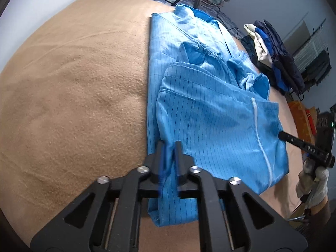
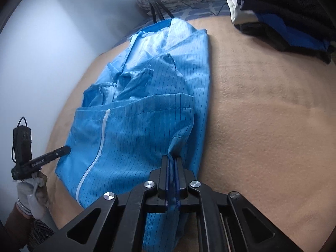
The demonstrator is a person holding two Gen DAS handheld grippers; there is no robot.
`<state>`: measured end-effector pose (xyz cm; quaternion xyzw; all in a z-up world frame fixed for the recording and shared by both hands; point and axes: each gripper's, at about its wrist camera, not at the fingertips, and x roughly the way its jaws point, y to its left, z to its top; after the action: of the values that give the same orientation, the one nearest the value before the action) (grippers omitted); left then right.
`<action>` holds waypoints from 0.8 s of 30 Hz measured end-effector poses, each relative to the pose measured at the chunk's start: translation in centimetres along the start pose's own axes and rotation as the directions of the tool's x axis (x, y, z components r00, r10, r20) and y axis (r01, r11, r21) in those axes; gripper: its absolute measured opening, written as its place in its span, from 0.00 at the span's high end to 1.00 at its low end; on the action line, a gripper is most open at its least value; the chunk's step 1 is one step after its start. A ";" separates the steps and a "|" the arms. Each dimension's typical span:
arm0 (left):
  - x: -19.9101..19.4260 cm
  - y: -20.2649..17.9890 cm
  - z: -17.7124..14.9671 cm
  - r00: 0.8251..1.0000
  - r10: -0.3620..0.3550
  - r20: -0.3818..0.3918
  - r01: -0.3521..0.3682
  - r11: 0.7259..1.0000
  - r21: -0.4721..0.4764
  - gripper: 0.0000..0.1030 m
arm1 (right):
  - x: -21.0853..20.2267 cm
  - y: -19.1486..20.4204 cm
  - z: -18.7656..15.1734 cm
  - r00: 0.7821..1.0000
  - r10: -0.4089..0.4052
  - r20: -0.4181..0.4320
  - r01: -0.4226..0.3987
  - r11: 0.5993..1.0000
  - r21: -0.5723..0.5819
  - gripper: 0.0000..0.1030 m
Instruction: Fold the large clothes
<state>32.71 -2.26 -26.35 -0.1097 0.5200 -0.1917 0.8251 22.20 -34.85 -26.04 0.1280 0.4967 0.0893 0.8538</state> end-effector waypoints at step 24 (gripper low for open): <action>-2.6 -0.5 -1.6 0.999 -0.040 -0.021 0.040 0.999 -0.019 0.98 | -2.2 0.8 -4.2 0.990 0.118 -0.073 -0.114 0.991 0.065 0.98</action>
<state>30.13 -1.57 -24.73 -0.1258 0.5281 -0.2046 0.8145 17.47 -34.12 -25.98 0.1792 0.5233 0.1284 0.8231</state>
